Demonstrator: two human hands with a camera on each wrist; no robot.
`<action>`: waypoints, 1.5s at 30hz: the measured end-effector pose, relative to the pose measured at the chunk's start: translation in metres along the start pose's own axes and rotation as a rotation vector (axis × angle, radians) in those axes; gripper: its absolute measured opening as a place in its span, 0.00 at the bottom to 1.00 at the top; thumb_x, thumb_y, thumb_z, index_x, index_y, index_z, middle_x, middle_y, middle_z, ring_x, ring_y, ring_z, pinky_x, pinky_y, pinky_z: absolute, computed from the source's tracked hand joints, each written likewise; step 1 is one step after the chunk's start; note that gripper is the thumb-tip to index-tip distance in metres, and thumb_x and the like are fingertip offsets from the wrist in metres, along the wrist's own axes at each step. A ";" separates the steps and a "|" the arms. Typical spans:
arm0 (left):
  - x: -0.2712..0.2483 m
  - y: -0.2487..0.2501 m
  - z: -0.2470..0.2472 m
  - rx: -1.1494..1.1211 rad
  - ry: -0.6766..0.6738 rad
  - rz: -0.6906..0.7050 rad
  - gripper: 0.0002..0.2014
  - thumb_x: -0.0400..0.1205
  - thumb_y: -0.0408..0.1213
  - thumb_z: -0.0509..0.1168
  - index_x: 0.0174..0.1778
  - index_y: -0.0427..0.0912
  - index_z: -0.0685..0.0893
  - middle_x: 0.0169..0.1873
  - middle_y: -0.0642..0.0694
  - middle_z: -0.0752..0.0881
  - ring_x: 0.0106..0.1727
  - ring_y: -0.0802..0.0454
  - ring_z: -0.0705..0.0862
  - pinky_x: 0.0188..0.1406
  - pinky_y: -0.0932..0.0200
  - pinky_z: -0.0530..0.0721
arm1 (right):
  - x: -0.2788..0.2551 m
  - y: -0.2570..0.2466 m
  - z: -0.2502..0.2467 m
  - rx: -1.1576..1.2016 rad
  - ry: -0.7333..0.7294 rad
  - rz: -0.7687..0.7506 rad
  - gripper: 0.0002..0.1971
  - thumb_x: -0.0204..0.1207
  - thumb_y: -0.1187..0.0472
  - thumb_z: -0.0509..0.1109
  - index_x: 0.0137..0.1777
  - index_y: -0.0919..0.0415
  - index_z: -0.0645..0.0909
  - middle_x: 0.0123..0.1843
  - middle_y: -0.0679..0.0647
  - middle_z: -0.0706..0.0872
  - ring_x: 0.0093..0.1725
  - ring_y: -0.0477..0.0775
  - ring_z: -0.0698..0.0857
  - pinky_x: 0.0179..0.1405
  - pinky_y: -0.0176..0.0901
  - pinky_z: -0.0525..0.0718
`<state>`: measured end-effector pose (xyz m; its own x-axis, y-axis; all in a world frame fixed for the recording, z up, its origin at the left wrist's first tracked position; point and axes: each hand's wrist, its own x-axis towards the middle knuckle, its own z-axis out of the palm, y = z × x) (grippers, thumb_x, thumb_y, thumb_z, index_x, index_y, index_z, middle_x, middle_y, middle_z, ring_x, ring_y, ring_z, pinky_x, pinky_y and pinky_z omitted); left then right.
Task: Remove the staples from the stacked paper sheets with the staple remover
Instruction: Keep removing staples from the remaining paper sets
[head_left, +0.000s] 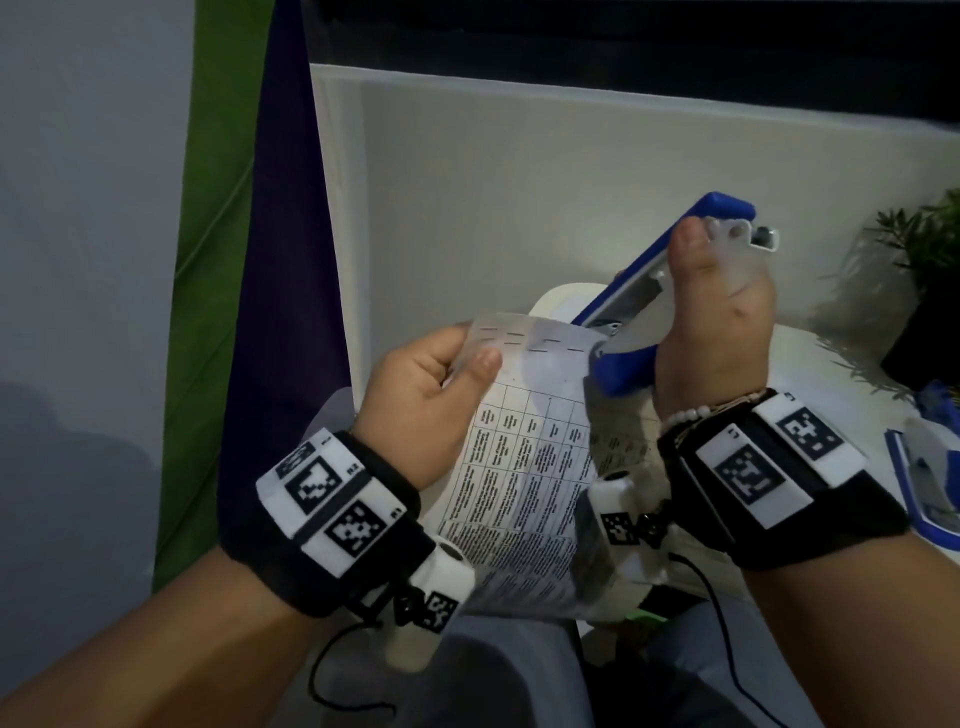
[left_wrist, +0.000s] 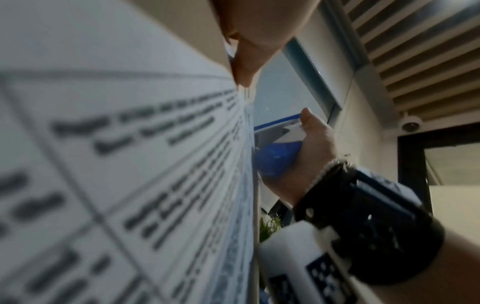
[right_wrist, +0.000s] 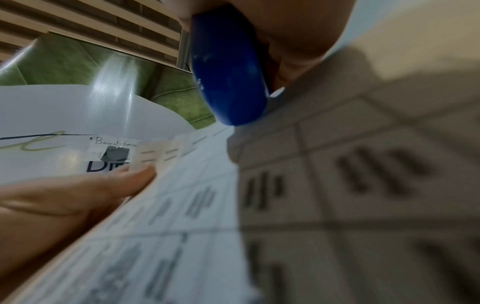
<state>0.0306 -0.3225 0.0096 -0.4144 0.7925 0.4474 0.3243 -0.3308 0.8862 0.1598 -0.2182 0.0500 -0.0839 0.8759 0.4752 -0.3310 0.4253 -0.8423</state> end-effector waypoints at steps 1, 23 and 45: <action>0.000 0.001 0.001 0.002 -0.008 0.019 0.14 0.81 0.27 0.62 0.45 0.53 0.86 0.35 0.62 0.89 0.39 0.65 0.87 0.39 0.69 0.84 | -0.001 0.001 0.003 -0.021 -0.018 0.005 0.14 0.68 0.44 0.70 0.41 0.52 0.73 0.26 0.39 0.80 0.27 0.38 0.80 0.29 0.32 0.79; -0.002 0.001 -0.002 0.104 -0.040 0.083 0.20 0.77 0.23 0.67 0.52 0.55 0.87 0.46 0.61 0.89 0.48 0.61 0.88 0.50 0.61 0.87 | -0.002 -0.004 0.017 -0.093 -0.060 0.063 0.16 0.66 0.39 0.67 0.39 0.50 0.72 0.29 0.40 0.76 0.29 0.40 0.76 0.34 0.33 0.77; 0.029 -0.020 -0.053 0.367 0.385 -0.141 0.14 0.80 0.28 0.63 0.54 0.53 0.83 0.43 0.58 0.85 0.45 0.57 0.85 0.47 0.66 0.81 | 0.018 0.040 -0.030 -0.002 0.500 0.360 0.26 0.71 0.32 0.64 0.60 0.50 0.75 0.47 0.42 0.82 0.50 0.46 0.85 0.51 0.46 0.85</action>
<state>-0.0334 -0.3201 0.0114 -0.7339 0.5488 0.4003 0.4901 0.0197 0.8714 0.1731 -0.1786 0.0173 0.2614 0.9651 -0.0155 -0.3617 0.0830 -0.9286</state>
